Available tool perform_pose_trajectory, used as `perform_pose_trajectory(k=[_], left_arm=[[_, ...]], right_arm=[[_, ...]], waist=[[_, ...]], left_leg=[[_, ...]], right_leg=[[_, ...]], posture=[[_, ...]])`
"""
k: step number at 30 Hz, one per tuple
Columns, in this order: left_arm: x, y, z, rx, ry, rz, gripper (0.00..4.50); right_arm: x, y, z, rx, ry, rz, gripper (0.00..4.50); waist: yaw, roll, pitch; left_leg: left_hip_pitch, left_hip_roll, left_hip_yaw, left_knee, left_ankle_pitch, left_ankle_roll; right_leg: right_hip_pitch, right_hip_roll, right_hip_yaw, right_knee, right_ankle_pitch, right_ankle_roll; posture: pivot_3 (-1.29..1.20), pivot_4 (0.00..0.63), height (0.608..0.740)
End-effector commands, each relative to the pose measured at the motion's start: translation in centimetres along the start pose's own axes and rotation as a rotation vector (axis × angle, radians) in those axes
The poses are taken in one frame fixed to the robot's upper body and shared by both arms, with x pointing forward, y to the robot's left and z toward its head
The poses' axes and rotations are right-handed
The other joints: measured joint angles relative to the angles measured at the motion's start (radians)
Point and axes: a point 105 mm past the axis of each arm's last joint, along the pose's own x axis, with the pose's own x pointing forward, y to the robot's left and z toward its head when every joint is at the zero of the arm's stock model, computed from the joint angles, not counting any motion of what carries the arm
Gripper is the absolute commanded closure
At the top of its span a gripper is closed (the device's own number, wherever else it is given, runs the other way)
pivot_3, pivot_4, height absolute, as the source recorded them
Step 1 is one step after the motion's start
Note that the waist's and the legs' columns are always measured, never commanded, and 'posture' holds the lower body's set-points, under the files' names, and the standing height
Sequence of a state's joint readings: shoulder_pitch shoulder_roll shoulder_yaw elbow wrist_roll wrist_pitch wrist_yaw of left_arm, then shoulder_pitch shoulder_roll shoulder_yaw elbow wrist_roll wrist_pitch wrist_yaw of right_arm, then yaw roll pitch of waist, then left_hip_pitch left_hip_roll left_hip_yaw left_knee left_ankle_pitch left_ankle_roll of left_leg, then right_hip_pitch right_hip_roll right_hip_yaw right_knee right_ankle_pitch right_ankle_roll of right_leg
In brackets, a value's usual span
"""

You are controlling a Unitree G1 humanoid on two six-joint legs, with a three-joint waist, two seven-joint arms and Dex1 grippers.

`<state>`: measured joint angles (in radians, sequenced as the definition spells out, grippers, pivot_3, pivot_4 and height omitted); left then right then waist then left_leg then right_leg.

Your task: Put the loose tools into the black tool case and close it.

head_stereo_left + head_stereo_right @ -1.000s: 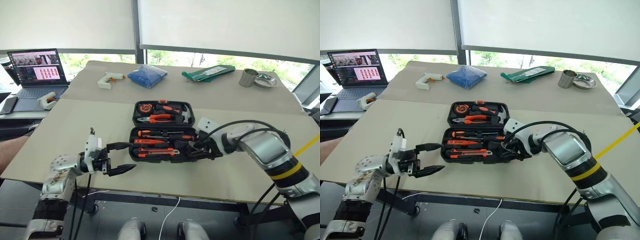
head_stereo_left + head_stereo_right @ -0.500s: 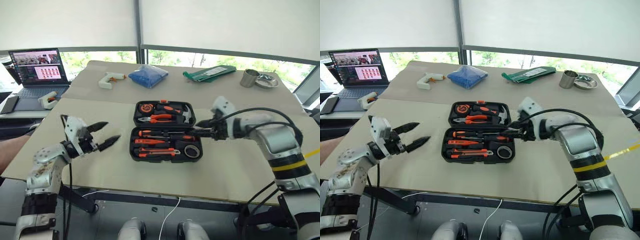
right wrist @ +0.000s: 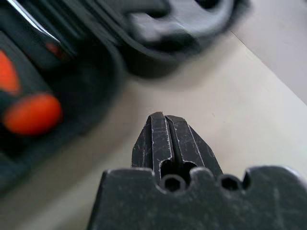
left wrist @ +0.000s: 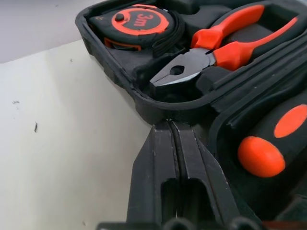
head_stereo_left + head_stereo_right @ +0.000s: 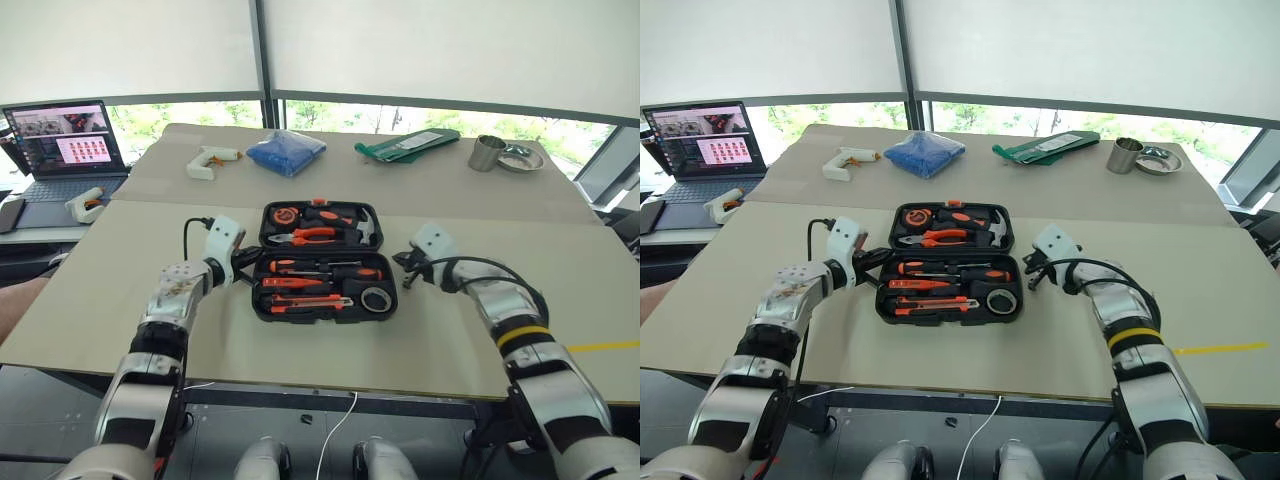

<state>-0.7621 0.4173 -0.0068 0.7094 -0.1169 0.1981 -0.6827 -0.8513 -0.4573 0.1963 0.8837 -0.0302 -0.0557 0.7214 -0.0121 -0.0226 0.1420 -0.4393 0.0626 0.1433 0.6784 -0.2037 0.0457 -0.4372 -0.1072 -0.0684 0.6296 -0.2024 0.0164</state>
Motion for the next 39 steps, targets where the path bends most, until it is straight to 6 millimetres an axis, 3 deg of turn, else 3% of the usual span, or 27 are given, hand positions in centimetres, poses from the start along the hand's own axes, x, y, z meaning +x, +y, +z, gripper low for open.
perform_pose_trajectory(k=[1, 5, 10, 17, 22, 29, 39], left_arm=[[0.9, -0.9, 0.3, 0.006, -0.003, -0.045, 4.47], [0.9, -2.7, 0.2, -0.005, 0.002, -0.172, 4.47], [0.2, -5.0, -0.1, -0.031, -0.005, -0.324, 4.47], [-0.2, -6.3, -0.8, -0.018, 0.001, -0.362, 4.47], [-0.1, -6.6, -1.0, -0.023, 0.003, -0.367, 4.47], [-0.9, -6.8, 0.2, -0.033, -0.024, -0.382, 4.47], [-1.1, -8.5, -0.7, -0.037, 0.008, -0.401, 4.47]], right_arm=[[0.3, 0.1, 1.4, -0.036, -0.048, 0.048, 4.5], [0.2, 1.3, 1.6, -0.044, -0.063, 0.142, 4.5], [-1.3, 2.4, 0.9, -0.019, -0.06, 0.198, 4.5], [-4.3, 4.4, -0.8, 0.059, -0.014, 0.27, 4.5], [-5.0, 5.3, -1.2, 0.102, -0.024, 0.258, 4.5], [-6.3, 3.9, -2.0, 0.11, 0.005, 0.193, 4.5], [-7.5, 4.2, -2.7, 0.127, 0.022, 0.205, 4.5]], waist=[[0.002, 0.0, 0.0], [-0.002, 0.0, 0.0], [0.0, 0.0, 0.0], [0.007, 0.0, 0.0], [0.007, 0.0, 0.0], [0.009, 0.0, 0.0], [0.024, 0.0, 0.0]], left_leg=[[0.0, 0.0, 0.0, 0.0, 0.0, 0.001], [0.0, -0.001, -0.001, 0.0, 0.0, 0.001], [0.0, -0.001, -0.001, -0.002, -0.001, 0.001], [-0.001, -0.004, -0.003, -0.001, -0.003, 0.003], [0.0, -0.005, -0.006, 0.0, -0.005, 0.006], [0.0, -0.005, -0.007, 0.0, -0.005, 0.006], [0.0, -0.006, -0.007, 0.0, -0.005, 0.006]], right_leg=[[0.0, -0.001, 0.0, 0.0, 0.0, 0.0], [0.0, -0.001, 0.0, 0.0, 0.0, 0.0], [0.0, -0.001, 0.0, 0.0, 0.0, 0.0], [0.001, -0.005, 0.0, -0.001, -0.002, 0.003], [0.001, -0.005, 0.0, 0.0, -0.002, 0.004], [0.001, -0.006, 0.0, 0.0, -0.002, 0.004], [0.002, -0.006, 0.0, -0.001, -0.003, 0.004]], posture=[[0.0, 0.15, 0.739], [0.0, 0.15, 0.739], [0.0, 0.15, 0.739], [0.0, 0.15, 0.739], [0.0, 0.15, 0.739], [0.0, 0.15, 0.739], [0.0, 0.15, 0.739]])
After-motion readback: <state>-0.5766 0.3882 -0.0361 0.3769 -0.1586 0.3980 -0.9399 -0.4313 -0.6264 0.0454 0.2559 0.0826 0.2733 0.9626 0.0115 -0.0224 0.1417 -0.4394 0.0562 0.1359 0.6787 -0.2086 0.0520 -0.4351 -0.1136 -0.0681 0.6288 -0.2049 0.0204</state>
